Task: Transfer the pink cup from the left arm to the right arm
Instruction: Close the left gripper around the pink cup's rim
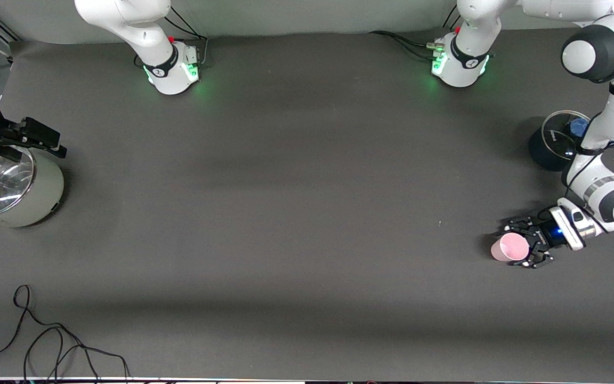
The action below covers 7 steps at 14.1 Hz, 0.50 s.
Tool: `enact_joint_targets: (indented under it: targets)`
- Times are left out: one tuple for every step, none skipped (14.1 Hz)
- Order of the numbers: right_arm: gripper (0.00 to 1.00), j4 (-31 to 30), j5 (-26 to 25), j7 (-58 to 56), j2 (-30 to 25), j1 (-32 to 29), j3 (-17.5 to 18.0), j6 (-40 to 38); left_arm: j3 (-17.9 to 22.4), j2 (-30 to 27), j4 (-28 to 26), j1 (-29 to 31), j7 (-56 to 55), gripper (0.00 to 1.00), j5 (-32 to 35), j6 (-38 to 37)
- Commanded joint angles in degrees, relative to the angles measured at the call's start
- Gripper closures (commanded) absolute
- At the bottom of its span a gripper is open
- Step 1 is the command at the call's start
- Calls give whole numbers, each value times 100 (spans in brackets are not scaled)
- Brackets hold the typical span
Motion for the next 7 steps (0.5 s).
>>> enact_joint_targets:
  targets:
    - [0, 132, 74, 43, 49, 13, -14, -98, 3, -38, -83, -42, 81, 1, -133, 90]
    - [0, 132, 74, 42, 49, 13, -14, -98, 3, -47, -75, -50, 81, 9, -133, 90]
    - [0, 132, 74, 42, 49, 4, -14, -98, 3, -65, -83, -50, 81, 19, -142, 99]
    - [0, 132, 74, 34, 49, 4, -14, -98, 3, -73, -83, -50, 73, 29, -142, 99]
    - [0, 132, 74, 25, 49, 4, -14, -98, 3, -91, -83, -50, 38, 34, -133, 99]
    - [0, 132, 74, 25, 49, 4, -14, -98, 3, -100, -83, -50, 3, 35, -133, 99]
    - [0, 132, 74, 25, 49, 4, -14, -98, 3, -109, -83, -50, -76, 36, -133, 99]
